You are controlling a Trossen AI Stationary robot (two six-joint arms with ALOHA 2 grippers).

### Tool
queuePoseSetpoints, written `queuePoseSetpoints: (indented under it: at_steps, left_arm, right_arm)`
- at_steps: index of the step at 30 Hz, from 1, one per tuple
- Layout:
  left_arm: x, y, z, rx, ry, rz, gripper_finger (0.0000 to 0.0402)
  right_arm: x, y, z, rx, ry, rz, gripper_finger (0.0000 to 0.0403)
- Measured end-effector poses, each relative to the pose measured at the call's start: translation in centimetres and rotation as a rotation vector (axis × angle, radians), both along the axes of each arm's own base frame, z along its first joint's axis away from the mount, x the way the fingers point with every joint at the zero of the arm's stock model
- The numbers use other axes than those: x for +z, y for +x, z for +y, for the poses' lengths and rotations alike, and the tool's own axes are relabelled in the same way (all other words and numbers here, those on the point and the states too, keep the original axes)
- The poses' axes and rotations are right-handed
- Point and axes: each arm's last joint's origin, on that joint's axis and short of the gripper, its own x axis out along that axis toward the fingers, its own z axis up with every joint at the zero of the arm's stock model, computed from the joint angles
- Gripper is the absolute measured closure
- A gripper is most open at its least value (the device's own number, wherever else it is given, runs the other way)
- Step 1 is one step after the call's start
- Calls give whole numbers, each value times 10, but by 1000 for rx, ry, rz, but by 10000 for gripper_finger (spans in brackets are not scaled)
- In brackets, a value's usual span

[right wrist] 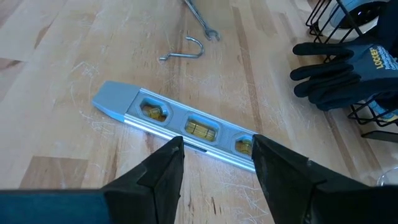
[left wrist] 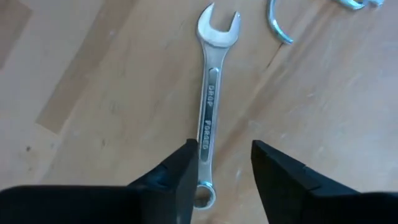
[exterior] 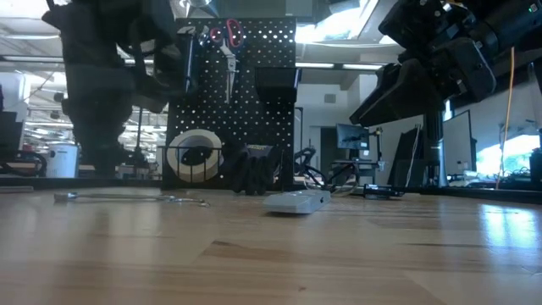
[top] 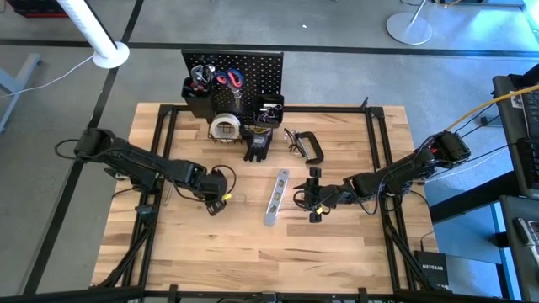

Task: Hang tools onto peg board
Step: Put the wrench into the left black bin on the pegboard

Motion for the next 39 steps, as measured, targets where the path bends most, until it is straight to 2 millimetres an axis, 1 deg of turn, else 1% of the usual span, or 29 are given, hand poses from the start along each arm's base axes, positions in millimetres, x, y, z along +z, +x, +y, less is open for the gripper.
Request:
queuePoseSetpoints:
  at_steps: [3,7,12,17,23,26,34,39]
  left_arm:
    - [-9,2,-1,1,6,42,258]
    - [-22,5,-1,-6,17,108,261]
    - [-29,8,-1,-7,22,140,272]
    - [-30,8,-2,-39,24,144,300]
    - [-30,8,-2,-58,23,145,366]
    - [-30,7,-2,-56,25,146,389]
    - [-30,7,-2,-56,29,144,380]
    - [-22,6,-1,-67,34,109,388]
  right_arm:
    - [0,0,0,0,1,-2,210]
    - [0,0,0,0,1,-2,210]
    - [0,0,0,0,0,1,210]
    - [0,0,0,0,0,0,210]
    - [0,0,0,0,0,0,210]
    - [0,0,0,-1,-1,1,210]
    - [0,0,0,3,-3,3,210]
    - [2,1,1,34,6,-18,210]
